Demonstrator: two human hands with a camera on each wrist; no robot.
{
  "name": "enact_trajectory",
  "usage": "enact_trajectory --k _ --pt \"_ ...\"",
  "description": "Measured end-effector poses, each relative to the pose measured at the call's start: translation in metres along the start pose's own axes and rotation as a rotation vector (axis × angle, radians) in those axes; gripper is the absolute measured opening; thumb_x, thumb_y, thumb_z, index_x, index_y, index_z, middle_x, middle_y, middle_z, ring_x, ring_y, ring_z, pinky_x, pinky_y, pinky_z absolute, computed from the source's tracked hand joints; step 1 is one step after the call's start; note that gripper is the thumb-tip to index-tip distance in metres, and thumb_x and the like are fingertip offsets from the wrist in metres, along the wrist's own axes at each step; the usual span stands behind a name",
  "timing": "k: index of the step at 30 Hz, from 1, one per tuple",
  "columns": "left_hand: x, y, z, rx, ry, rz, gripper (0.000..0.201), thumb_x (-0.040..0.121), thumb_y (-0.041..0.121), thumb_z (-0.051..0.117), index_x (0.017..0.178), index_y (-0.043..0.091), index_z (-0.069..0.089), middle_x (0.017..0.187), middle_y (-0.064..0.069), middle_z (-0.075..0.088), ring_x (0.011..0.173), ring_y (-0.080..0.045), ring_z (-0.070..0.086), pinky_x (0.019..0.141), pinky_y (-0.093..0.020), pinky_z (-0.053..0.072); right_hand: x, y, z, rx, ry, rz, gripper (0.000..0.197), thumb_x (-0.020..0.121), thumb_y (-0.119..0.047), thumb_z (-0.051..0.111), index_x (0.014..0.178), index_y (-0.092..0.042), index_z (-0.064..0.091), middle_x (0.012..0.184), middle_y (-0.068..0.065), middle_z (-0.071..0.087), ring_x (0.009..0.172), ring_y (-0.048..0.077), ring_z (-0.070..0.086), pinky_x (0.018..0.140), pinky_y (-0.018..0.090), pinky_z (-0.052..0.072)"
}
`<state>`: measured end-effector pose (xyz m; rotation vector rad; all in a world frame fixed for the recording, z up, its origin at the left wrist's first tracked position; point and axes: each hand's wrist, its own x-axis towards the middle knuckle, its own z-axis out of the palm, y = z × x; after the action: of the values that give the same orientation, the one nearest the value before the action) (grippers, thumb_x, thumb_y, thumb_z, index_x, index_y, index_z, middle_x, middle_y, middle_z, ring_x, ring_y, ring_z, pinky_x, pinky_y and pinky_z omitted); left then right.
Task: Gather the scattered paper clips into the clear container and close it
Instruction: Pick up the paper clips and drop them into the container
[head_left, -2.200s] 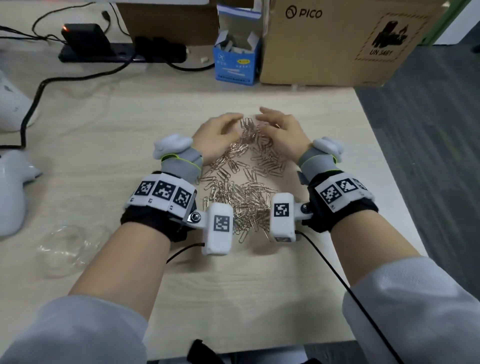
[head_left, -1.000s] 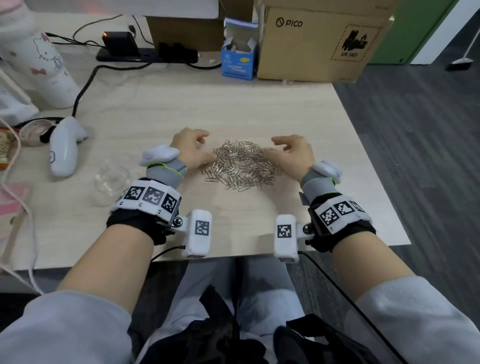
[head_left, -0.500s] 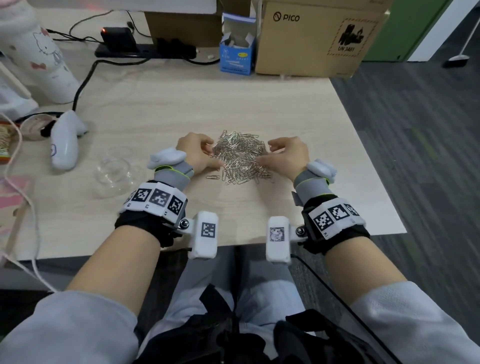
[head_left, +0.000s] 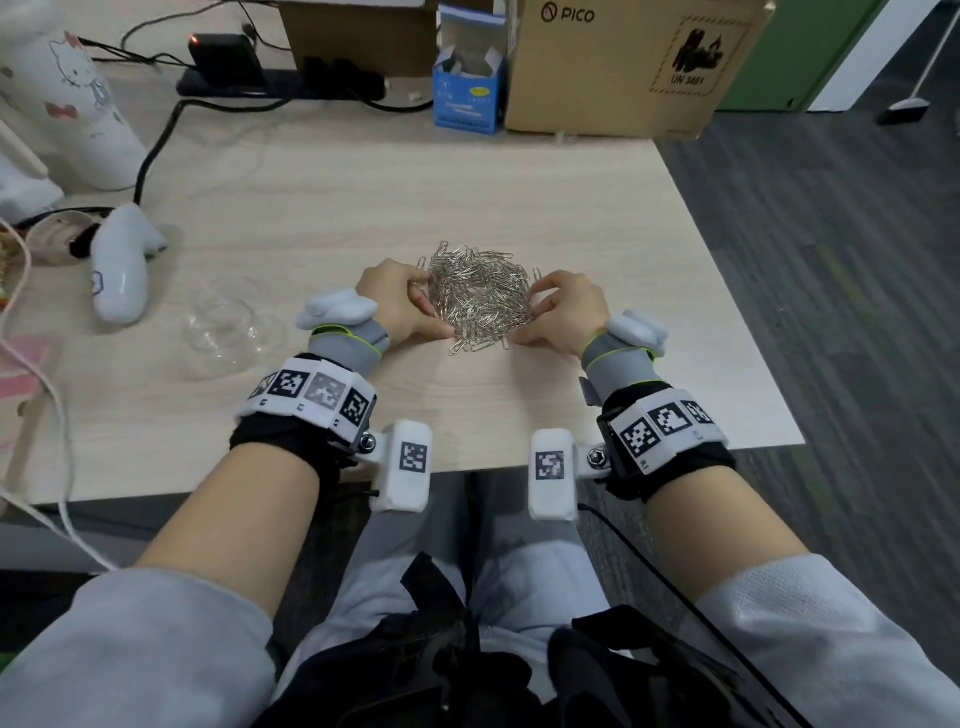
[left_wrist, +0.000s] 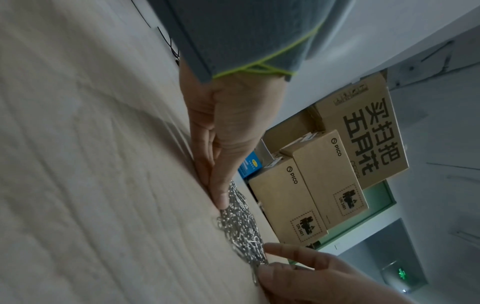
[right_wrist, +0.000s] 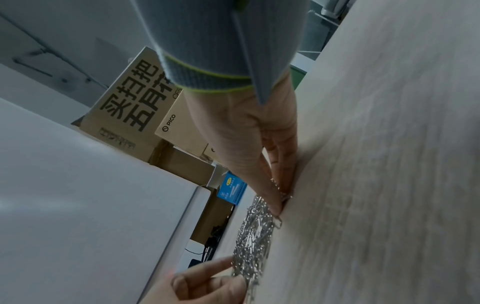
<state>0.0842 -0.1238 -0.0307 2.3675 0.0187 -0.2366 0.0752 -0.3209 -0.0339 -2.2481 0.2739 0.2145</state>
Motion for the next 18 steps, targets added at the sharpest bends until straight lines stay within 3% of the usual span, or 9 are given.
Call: enact_trajectory --k 2,4,6,7,10,13,15,18 --pt "0.000 0.001 0.000 -0.020 0.009 0.006 0.075 0.058 0.019 0.087 0.125 0.006 0.056 0.063 0.014 0.057 0.059 0.008 0.054 0.057 0.002 0.036 0.001 -0.003 -0.003 0.026 -0.028 0.010 0.058 0.058 -0.004 0.085 0.108 -0.016 0.058 0.078 0.001 0.062 0.065 0.015 0.059 0.053 0.016 0.054" --pt "0.000 -0.004 -0.005 -0.074 0.042 0.008 0.070 0.060 0.013 0.085 0.123 0.004 0.057 0.064 0.011 0.057 0.048 0.010 0.053 0.052 0.003 0.039 0.000 -0.008 -0.004 0.066 -0.035 0.002 0.056 0.060 0.000 0.083 0.108 -0.012 0.058 0.080 0.003 0.060 0.058 0.014 0.057 0.044 0.016 0.052" --pt "-0.002 -0.012 -0.014 -0.119 0.116 0.021 0.060 0.063 0.010 0.083 0.119 0.004 0.059 0.064 0.009 0.057 0.043 0.012 0.053 0.049 -0.002 0.043 0.001 -0.017 0.000 0.025 -0.010 -0.069 0.052 0.063 -0.004 0.082 0.110 -0.012 0.060 0.080 0.002 0.059 0.059 0.012 0.054 0.043 0.011 0.044" --pt "-0.004 -0.016 -0.019 -0.122 0.167 0.030 0.054 0.066 0.010 0.081 0.115 0.004 0.061 0.064 0.009 0.057 0.044 0.011 0.054 0.054 -0.007 0.047 0.000 -0.022 0.004 -0.002 0.000 -0.114 0.050 0.065 -0.007 0.081 0.111 -0.013 0.062 0.076 -0.001 0.058 0.062 0.012 0.053 0.046 0.010 0.041" --pt "-0.009 -0.026 -0.038 -0.088 0.313 0.057 0.039 0.073 0.015 0.075 0.110 0.006 0.065 0.074 0.001 0.063 0.073 -0.008 0.059 0.083 -0.029 0.050 -0.001 -0.037 0.017 -0.009 0.016 -0.203 0.040 0.071 -0.015 0.077 0.109 -0.011 0.065 0.067 -0.009 0.054 0.075 0.014 0.054 0.060 0.019 0.042" --pt "-0.015 -0.043 -0.058 -0.002 0.432 0.032 0.035 0.074 0.029 0.069 0.105 0.014 0.067 0.095 -0.005 0.071 0.102 -0.025 0.059 0.092 -0.037 0.047 -0.004 -0.047 0.032 -0.009 0.021 -0.255 0.032 0.075 -0.017 0.072 0.106 -0.011 0.067 0.067 -0.013 0.055 0.079 0.014 0.054 0.075 0.024 0.045" --pt "-0.021 -0.055 -0.071 0.053 0.478 -0.066 0.039 0.073 0.039 0.065 0.106 0.018 0.067 0.104 -0.004 0.070 0.111 -0.029 0.056 0.094 -0.041 0.046 -0.005 -0.053 0.041 0.002 0.011 -0.279 0.029 0.078 -0.017 0.069 0.106 -0.011 0.068 0.073 -0.008 0.058 0.080 0.013 0.054 0.071 0.018 0.045" --pt "-0.029 -0.074 -0.086 0.119 0.456 -0.174 0.053 0.072 0.048 0.059 0.115 0.018 0.064 0.122 -0.012 0.063 0.119 -0.033 0.053 0.099 -0.044 0.044 -0.007 -0.060 0.053 0.028 0.003 -0.315 0.025 0.079 -0.014 0.066 0.104 -0.010 0.069 0.072 -0.009 0.056 0.075 0.011 0.054 0.056 0.001 0.035"
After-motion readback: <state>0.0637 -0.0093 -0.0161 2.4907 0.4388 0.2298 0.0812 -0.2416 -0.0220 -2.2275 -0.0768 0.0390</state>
